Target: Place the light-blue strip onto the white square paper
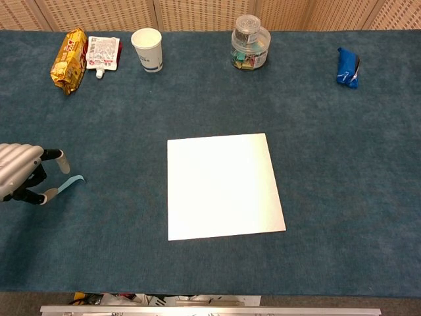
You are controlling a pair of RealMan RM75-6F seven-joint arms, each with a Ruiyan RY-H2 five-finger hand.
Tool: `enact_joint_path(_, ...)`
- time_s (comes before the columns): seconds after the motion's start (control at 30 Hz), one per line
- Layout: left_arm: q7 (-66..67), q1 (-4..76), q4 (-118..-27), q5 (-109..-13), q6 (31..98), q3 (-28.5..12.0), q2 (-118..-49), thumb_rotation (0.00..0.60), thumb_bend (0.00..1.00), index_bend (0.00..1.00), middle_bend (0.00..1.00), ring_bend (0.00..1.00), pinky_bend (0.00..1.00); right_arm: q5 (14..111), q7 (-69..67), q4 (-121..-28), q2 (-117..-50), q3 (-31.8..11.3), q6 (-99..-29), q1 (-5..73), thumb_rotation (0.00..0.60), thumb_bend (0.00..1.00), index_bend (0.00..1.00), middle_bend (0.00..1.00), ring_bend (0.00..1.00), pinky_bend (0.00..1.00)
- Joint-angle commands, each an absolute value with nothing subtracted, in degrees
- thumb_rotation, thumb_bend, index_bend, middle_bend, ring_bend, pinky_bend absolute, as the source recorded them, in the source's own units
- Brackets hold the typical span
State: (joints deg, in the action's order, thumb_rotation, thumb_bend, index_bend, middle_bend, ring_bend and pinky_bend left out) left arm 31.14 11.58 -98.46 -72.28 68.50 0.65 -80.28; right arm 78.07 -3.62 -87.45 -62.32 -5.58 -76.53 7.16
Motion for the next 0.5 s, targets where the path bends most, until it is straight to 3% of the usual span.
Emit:
enact_joint_path(0.03, 31.57, 11.44, -98.48, -71.14, 68.83, 0.66, -81.05, 0.586, 0.28, 0.42, 1.00, 1.00, 1.00, 78.01, -3.79, -87.26, -62.39, -5.49, -76.30, 7.16, 0.600, 0.13, 0.12, 0.37, 0.25, 0.20)
enact_joint_path(0.5, 34.99, 12.24, -98.09, -64.90, 70.54, -1.01, -84.31, 0.497, 0.28, 0.43, 1.00, 1.00, 1.00, 77.97, -5.14, -86.12, -62.66, -5.19, -75.88, 6.92, 0.600, 0.13, 0.12, 0.37, 0.25, 0.20)
